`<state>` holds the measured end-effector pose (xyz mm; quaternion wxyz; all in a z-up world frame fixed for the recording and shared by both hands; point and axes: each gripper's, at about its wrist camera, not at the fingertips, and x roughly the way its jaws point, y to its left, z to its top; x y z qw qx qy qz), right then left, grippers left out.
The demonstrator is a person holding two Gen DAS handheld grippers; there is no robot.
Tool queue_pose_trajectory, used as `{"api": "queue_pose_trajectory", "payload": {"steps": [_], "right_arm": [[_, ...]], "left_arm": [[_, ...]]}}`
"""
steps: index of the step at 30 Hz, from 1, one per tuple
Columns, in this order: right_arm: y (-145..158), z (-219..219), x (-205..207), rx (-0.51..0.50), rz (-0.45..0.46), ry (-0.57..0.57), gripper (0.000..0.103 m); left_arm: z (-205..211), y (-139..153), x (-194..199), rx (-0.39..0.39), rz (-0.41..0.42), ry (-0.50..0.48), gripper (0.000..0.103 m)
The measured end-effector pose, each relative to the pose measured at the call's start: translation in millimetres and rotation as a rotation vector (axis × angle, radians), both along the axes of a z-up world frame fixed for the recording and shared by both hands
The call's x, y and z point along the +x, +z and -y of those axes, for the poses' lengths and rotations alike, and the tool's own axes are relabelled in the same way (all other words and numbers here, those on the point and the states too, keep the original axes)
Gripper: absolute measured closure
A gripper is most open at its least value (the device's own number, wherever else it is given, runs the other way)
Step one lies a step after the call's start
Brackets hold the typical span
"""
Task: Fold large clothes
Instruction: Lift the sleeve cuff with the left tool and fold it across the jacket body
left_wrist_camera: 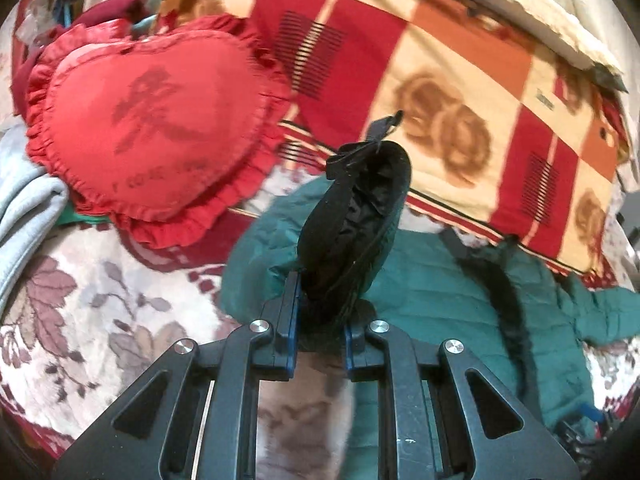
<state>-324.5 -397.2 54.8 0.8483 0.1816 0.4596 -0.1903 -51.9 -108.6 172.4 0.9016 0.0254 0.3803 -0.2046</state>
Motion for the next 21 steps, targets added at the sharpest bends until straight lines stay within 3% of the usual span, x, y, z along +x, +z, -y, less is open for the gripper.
{"api": "queue_pose_trajectory", "payload": {"steps": [14,21], "right_arm": [[10,13,-20,0.024,0.057,-0.023,0.000],[8,26,-31,0.056,0.078,-0.056,0.000]], "left_arm": [[100,12,-48,-0.031,-0.030,-0.174,0.088],[163,0,-76,-0.028,-0.072,-0.290,0.088]]}}
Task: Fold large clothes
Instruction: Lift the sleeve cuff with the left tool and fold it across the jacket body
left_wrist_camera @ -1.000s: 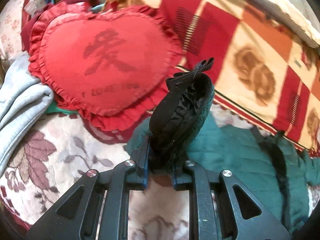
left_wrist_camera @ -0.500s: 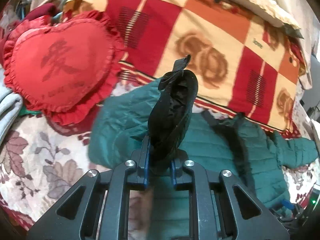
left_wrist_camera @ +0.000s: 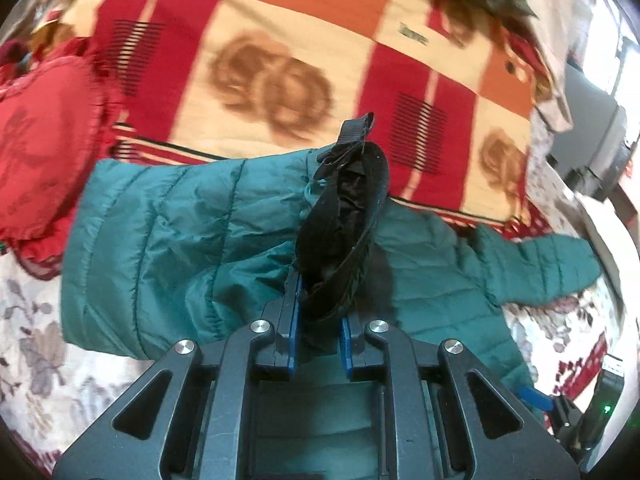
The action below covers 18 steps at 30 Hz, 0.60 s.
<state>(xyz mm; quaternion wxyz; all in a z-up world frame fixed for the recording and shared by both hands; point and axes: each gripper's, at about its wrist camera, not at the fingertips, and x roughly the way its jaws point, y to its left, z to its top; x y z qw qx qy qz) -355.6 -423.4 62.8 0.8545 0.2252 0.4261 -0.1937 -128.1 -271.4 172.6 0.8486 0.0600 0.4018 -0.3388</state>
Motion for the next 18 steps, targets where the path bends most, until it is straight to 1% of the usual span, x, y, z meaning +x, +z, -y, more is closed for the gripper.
{"api": "queue_pose_trajectory", "payload": {"steps": [6,9,11,15,18], "right_arm": [[-1,7,-5,0.017,0.013,-0.006,0.000],[-2,13,-8,0.024,0.015,-0.016,0.000],[-4,17,-9,0.034,0.015,-0.023,0.000],[-9,21,-10,0.058,0.008,-0.031,0.000],[-12,23,-10,0.070,0.005,-0.035,0.000]], "left_arm": [[53,-20,-21,0.024,-0.050,-0.091,0.088],[72,-32,-26,0.035,-0.070,-0.115,0.088],[85,-45,-28,0.055,-0.084,-0.126,0.088],[97,-68,-31,0.073,-0.120,-0.143,0.088],[100,-76,-33,0.083,-0.109,-0.143,0.087]]}}
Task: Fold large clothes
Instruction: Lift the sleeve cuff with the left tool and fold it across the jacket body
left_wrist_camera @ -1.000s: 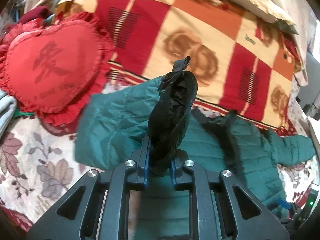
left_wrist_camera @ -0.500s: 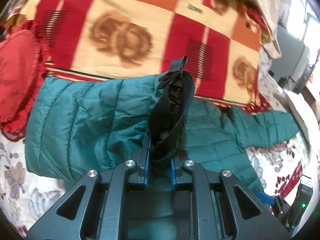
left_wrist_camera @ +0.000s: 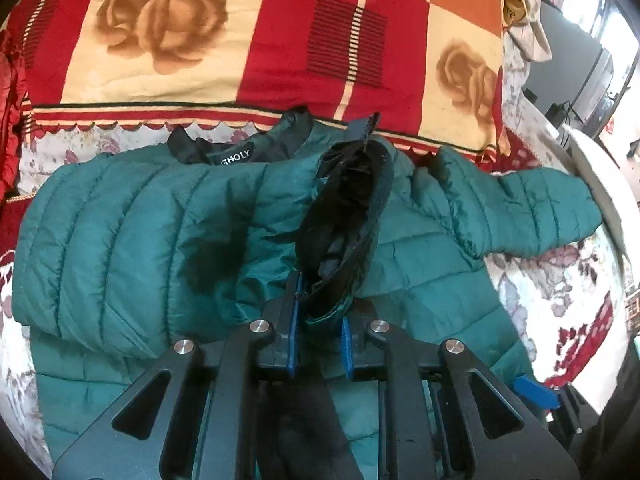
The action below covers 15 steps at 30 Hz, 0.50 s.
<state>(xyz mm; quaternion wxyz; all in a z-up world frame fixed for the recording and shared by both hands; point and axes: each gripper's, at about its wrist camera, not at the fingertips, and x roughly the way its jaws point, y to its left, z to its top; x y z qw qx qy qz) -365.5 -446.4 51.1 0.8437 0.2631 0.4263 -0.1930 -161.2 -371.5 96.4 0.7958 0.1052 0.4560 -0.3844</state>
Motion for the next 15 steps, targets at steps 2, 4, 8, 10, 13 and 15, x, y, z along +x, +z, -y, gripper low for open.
{"api": "queue_pose_trajectory", "payload": {"steps": [2,4,8,10,13,15], "right_arm": [[-1,1,0,0.006,0.003,-0.004,0.000],[-1,1,1,0.011,0.003,-0.006,0.000],[-2,0,0,0.021,0.000,-0.005,0.000],[-1,0,-1,0.021,0.001,-0.007,0.000],[1,0,-1,0.029,0.003,-0.006,0.000],[5,0,-1,0.033,0.017,-0.004,0.000]], "left_arm": [[-1,-3,-1,0.000,0.005,-0.004,0.086],[-3,-4,-1,-0.006,0.001,0.001,0.080],[-10,-4,4,-0.042,-0.051,0.019,0.046],[-18,-1,7,-0.080,-0.089,0.034,0.038],[-33,7,12,-0.111,-0.144,0.024,0.038],[-49,16,14,-0.115,-0.135,0.026,0.038]]}}
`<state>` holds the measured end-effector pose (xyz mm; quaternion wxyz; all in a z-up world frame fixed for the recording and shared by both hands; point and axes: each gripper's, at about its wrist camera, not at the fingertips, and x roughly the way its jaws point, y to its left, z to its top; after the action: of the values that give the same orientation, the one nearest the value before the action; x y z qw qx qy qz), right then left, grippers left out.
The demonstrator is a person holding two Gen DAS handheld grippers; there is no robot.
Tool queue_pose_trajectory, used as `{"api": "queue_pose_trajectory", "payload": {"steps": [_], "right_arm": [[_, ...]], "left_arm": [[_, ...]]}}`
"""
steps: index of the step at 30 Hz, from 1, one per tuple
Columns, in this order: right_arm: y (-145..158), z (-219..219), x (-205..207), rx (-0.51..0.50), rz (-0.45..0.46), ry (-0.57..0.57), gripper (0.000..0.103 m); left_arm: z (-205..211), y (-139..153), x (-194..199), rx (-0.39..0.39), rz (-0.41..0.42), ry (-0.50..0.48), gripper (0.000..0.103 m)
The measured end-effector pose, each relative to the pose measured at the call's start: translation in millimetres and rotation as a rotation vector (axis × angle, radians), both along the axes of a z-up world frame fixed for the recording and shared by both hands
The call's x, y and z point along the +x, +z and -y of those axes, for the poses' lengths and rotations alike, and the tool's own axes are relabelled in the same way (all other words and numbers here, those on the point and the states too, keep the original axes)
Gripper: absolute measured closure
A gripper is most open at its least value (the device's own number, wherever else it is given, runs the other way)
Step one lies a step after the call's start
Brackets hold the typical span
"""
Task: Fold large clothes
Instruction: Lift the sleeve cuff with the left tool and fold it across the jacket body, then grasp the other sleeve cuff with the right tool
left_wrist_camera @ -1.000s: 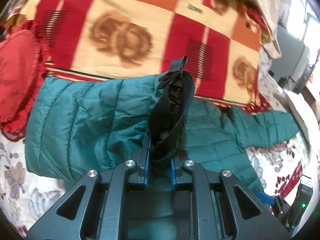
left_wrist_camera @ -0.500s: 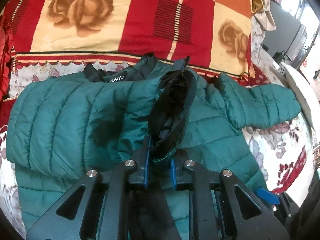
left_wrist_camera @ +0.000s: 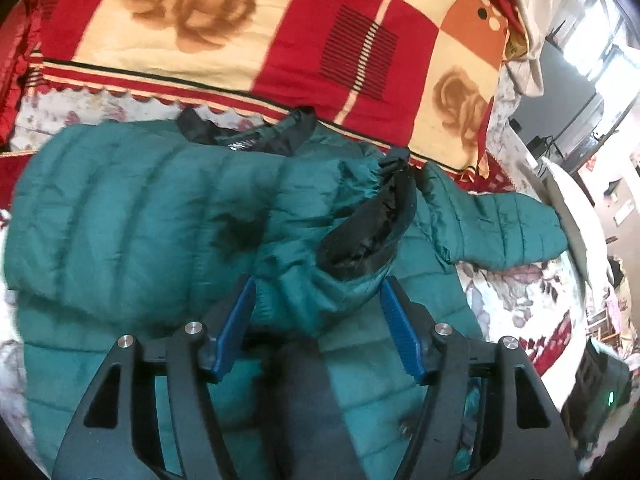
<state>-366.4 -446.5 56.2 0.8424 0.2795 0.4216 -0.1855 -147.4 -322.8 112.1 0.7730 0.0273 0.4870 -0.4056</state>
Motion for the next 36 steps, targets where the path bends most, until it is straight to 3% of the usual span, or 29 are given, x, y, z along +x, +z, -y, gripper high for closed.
{"api": "queue_pose_trajectory", "payload": {"steps": [7,16,17,19,20,22,24,30,33,36], "right_arm": [[6,2,25,0.092,0.074,0.041,0.000],[-7,12,98,0.194,0.064,0.031,0.000],[-9,12,105,0.199,0.061,0.025,0.003],[-20,12,124,0.195,0.024,0.019,0.026],[-23,11,130,0.189,0.007,0.026,0.044],[-24,7,137,0.155,0.009,0.032,0.058],[-16,3,139,0.102,0.030,0.049,0.082],[44,2,123,-0.219,0.109,0.040,0.087],[58,16,119,-0.275,0.115,0.007,0.088],[52,33,124,-0.309,0.080,-0.026,0.088]], "left_arm": [[-77,20,22,-0.002,0.048,0.096,0.034],[-177,6,65,0.048,0.067,0.330,0.034],[-186,3,69,0.057,0.066,0.358,0.034],[-198,0,74,0.065,0.069,0.392,0.034],[-203,-2,75,0.066,0.070,0.403,0.034],[-211,-3,79,0.070,0.071,0.425,0.034],[-216,-4,84,0.070,0.070,0.441,0.034],[-216,-2,93,0.049,0.073,0.475,0.034],[-208,-3,94,0.046,0.080,0.471,0.034],[-192,-6,93,0.052,0.088,0.453,0.034]]}}
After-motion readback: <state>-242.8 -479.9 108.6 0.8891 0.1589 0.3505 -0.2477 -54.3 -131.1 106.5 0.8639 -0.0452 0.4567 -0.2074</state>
